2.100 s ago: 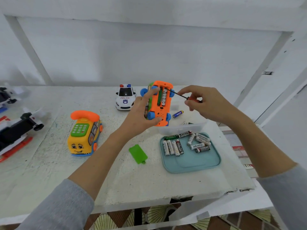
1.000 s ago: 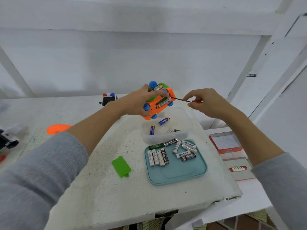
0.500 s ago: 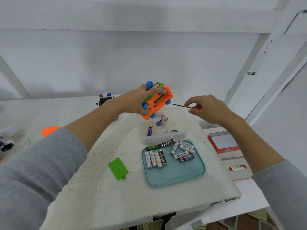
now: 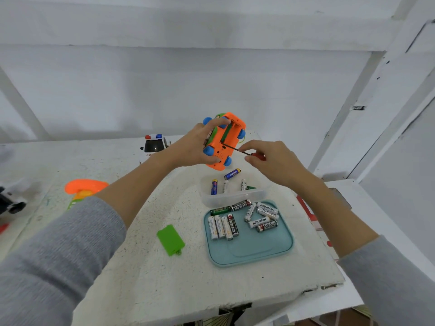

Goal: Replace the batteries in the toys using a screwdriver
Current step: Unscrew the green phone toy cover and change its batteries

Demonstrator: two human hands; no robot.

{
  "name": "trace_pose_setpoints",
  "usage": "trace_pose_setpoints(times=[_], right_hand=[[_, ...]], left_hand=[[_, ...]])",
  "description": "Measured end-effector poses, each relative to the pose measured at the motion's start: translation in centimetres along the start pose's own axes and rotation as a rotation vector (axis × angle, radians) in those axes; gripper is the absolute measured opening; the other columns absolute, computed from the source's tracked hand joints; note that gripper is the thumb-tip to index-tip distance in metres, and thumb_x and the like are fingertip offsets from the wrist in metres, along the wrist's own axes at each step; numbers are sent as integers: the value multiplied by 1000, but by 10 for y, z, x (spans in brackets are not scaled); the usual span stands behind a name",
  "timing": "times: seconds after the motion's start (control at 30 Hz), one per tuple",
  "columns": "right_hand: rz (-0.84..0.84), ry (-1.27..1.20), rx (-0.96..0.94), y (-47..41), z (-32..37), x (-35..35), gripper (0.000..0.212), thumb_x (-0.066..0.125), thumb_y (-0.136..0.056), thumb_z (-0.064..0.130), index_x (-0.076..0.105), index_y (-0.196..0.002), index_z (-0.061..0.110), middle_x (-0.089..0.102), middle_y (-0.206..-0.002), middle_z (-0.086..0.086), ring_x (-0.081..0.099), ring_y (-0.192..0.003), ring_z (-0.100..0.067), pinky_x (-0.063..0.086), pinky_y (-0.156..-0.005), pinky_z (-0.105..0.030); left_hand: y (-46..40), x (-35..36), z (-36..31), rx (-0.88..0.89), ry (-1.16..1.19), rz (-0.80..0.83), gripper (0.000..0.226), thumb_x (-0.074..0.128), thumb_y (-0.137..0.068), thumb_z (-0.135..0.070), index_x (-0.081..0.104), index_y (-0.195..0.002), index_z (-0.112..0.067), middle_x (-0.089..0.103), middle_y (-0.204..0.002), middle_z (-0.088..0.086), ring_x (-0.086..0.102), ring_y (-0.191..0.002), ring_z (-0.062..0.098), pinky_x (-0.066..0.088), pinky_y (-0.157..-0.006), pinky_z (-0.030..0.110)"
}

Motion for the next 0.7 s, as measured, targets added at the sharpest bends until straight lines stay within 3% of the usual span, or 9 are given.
trace_pose_setpoints(times=[0.13, 0.23, 0.33, 0.43, 0.53, 0.7], right_hand=[[-46, 24, -7, 1, 4, 0, 23, 50, -94, 25, 60, -114, 30, 49, -65, 15, 47, -69, -13, 34, -66, -24], [-116, 33, -17, 4, 7, 0, 24, 49, -95, 23, 59, -115, 29, 43, -56, 14, 45, -68, -16, 33, -64, -25], [-170, 48, -28, 8, 10, 4, 25, 47, -95, 21, 56, -118, 27, 39, -55, 12, 43, -66, -18, 33, -61, -27], [-223, 18, -43, 12, 13, 10, 26, 46, -95, 18, 55, -119, 24, 39, -55, 10, 40, -59, -17, 33, -54, -30], [-231, -24, -40, 15, 10, 14, 27, 46, -96, 17, 55, -120, 23, 39, -56, 11, 40, -55, -15, 36, -55, -31], [-186, -91, 22, 17, -2, 7, 24, 50, -94, 23, 58, -116, 30, 55, -68, 5, 47, -62, -15, 41, -64, -29]], left_hand=[[2, -2, -3, 3, 85, -74, 82, 76, -77, -14, 24, -133, -44, 39, -126, 8, 46, -112, 25, 49, -89, 34], [3, -3, -2, -11, 137, -149, 83, 76, -72, -23, 24, -133, -44, 39, -132, 5, 47, -112, 23, 50, -86, 32], [4, -3, -2, -19, 233, -201, 83, 78, -77, -13, 24, -136, -35, 44, -125, -2, 54, -101, 10, 50, -71, 14], [5, -2, 0, -64, 315, -248, 79, 76, -80, -14, 22, -136, -32, 47, -115, -4, 58, -90, 5, 49, -63, 7], [4, 0, 4, -91, 339, -241, 80, 75, -81, -15, 21, -137, -33, 47, -111, -6, 58, -89, 6, 49, -61, 7], [8, 3, 5, -47, 262, -124, 79, 75, -80, -10, 24, -133, -39, 40, -123, -1, 54, -98, 8, 48, -64, 6]])
Point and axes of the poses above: each hand's wrist, its own y-axis away from the middle knuckle, its own x-axis out of the palm, z = x × y, the point moved 8 cm from there along -y, towards the middle knuckle
